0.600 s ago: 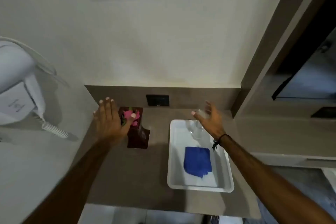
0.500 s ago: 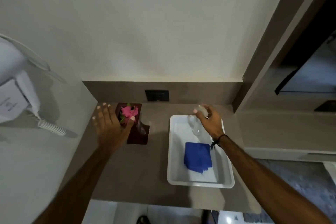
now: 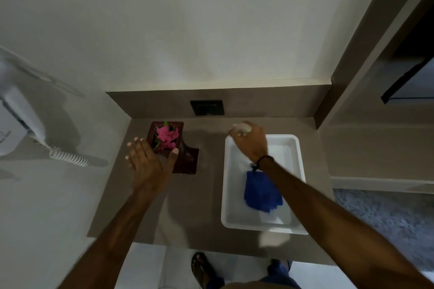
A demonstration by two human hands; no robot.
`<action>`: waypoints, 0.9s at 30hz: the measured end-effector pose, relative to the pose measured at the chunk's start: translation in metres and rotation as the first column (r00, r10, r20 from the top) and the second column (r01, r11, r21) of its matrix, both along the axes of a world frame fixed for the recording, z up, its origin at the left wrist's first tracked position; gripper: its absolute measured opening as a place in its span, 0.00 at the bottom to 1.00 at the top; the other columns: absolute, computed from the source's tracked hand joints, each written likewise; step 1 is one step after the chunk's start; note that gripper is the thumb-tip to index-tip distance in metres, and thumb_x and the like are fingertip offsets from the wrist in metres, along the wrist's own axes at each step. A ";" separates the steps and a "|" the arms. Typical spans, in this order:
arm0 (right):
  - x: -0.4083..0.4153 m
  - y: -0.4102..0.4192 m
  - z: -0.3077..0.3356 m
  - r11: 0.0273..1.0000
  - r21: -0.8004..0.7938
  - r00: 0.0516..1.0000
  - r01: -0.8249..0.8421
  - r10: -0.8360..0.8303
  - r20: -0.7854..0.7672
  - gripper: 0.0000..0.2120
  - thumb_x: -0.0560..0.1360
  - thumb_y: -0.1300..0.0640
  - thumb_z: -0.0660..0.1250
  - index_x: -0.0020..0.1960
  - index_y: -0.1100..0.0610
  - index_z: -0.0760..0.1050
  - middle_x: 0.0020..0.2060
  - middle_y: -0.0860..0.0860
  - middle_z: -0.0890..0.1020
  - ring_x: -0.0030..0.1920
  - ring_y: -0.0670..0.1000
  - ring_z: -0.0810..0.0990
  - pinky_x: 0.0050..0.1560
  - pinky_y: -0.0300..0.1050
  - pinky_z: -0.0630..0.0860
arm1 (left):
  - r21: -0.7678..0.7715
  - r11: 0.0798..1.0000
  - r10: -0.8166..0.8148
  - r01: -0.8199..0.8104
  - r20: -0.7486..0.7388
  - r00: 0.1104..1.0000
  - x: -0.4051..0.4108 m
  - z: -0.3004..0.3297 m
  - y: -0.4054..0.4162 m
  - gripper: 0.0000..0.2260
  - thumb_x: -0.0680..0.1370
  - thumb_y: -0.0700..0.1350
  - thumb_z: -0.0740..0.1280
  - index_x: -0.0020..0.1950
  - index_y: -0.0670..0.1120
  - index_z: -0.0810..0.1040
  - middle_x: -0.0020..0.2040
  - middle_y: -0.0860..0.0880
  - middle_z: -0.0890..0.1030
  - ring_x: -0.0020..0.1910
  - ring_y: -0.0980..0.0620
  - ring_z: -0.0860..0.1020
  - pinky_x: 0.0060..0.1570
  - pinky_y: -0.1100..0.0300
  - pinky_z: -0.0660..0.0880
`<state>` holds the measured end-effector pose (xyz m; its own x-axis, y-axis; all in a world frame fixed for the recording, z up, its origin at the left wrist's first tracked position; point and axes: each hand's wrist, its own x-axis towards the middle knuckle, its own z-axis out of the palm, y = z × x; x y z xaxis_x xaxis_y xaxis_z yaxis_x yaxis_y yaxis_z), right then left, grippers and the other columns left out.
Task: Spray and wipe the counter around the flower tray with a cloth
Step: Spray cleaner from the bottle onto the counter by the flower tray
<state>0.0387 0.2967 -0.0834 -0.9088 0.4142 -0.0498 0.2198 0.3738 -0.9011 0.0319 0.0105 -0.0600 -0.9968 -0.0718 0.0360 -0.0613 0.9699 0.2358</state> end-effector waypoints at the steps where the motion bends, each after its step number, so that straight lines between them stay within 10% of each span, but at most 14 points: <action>1: -0.002 -0.013 -0.001 0.998 0.027 0.998 -0.061 0.061 0.009 0.06 0.74 0.49 0.70 0.42 0.51 0.79 0.35 0.46 0.82 0.34 0.42 0.80 0.37 0.39 0.77 | 0.010 1.000 0.005 -0.005 0.017 1.000 0.000 0.002 0.001 0.50 0.72 0.75 0.51 0.80 0.38 0.46 0.82 0.37 0.51 0.81 0.40 0.46 0.78 0.42 0.44; 11: -0.023 -0.092 0.002 0.962 0.116 0.968 -0.246 0.237 0.085 0.17 0.70 0.48 0.74 0.55 0.54 0.76 0.47 0.53 0.85 0.43 0.49 0.80 0.45 0.46 0.80 | 0.009 1.000 0.025 -0.026 0.110 0.994 0.004 0.023 0.012 0.47 0.75 0.70 0.55 0.80 0.39 0.42 0.82 0.39 0.45 0.81 0.42 0.41 0.79 0.44 0.39; 27: 0.008 0.031 -0.006 0.953 -0.258 0.987 0.159 -0.163 0.004 0.19 0.71 0.48 0.77 0.56 0.57 0.80 0.44 0.47 0.84 0.50 0.52 0.84 0.49 0.41 0.81 | -0.016 1.000 -0.007 0.009 0.123 0.992 0.004 0.023 0.007 0.53 0.69 0.78 0.43 0.80 0.39 0.44 0.82 0.38 0.46 0.81 0.39 0.41 0.75 0.35 0.39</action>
